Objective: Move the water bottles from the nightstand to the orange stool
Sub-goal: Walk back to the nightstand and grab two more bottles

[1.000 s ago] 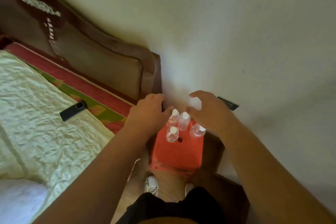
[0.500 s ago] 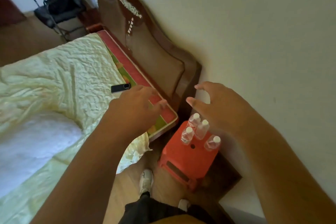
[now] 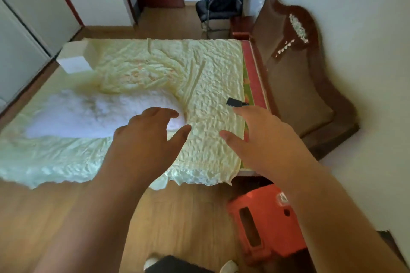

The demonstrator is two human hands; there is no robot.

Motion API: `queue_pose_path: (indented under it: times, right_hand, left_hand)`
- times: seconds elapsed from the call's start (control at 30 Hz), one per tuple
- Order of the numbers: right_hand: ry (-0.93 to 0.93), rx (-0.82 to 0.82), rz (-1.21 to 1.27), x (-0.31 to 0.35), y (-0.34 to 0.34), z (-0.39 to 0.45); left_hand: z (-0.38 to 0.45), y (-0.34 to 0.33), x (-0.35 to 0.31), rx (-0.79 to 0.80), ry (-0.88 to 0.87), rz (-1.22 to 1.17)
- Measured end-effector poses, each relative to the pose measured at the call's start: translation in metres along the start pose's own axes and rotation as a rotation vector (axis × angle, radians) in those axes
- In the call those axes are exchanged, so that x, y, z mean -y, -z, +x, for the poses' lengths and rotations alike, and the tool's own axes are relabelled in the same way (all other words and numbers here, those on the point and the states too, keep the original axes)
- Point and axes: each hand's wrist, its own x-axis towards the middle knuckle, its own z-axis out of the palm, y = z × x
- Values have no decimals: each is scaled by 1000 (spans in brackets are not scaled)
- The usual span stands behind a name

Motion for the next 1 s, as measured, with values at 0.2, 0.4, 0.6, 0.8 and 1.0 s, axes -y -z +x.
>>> queue_pose_path:
  times: [0.2, 0.4, 0.6, 0.8, 1.0]
  right_hand:
    - [274, 42, -56, 112, -28, 28]
    - [496, 87, -63, 235, -63, 44]
    - [666, 124, -65, 347, -106, 48]
    - [812, 214, -50, 445, -150, 44]
    - [939, 293, -41, 521, -193, 53]
  left_hand:
    - [-35, 50, 99, -97, 205, -10]
    - [-82, 96, 202, -175, 446, 50]
    - [-112, 138, 291, -241, 578, 56]
    - [-152, 162, 370, -261, 750, 57]
    - [-177, 170, 427, -271, 921, 51]
